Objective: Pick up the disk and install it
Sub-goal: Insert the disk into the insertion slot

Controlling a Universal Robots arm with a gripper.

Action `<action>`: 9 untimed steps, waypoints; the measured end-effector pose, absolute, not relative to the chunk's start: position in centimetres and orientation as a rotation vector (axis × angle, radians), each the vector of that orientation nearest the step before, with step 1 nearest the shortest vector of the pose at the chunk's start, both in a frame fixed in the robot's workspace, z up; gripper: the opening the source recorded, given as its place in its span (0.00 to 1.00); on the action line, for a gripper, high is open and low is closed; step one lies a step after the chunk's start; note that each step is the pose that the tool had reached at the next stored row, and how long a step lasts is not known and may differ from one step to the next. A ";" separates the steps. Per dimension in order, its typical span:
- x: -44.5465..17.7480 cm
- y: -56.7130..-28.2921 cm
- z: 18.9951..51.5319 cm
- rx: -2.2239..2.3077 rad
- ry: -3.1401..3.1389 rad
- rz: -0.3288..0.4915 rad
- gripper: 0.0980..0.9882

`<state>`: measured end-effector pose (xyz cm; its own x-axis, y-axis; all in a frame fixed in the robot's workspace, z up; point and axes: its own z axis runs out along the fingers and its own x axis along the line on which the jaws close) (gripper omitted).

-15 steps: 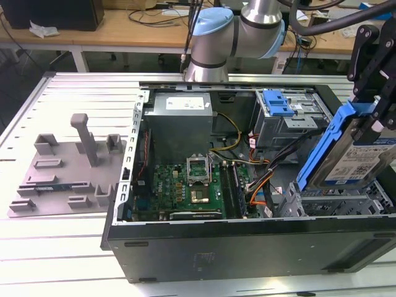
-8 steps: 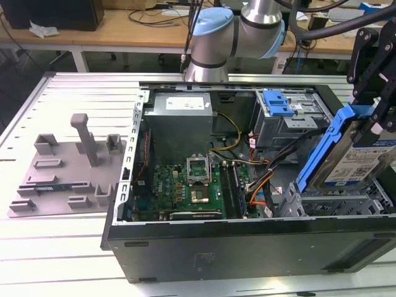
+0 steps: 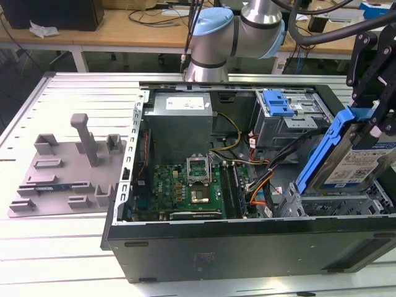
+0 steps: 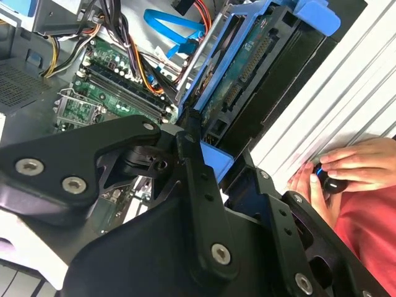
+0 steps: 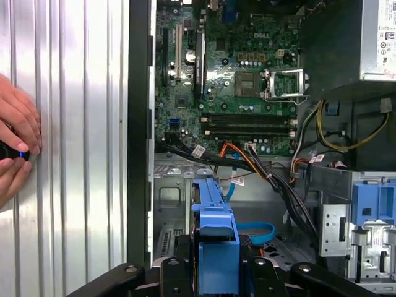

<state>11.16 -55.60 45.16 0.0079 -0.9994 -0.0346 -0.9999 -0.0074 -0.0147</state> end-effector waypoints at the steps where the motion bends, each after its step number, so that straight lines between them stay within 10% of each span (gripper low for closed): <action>1: 11.2 -55.6 45.1 -2.205 2.189 0.022 0.30; 9: 11.2 -55.6 44.6 -2.205 2.189 0.022 0.30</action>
<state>11.15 -55.60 44.57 0.0074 -0.9994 -0.0345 -0.9999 -0.0069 -0.0148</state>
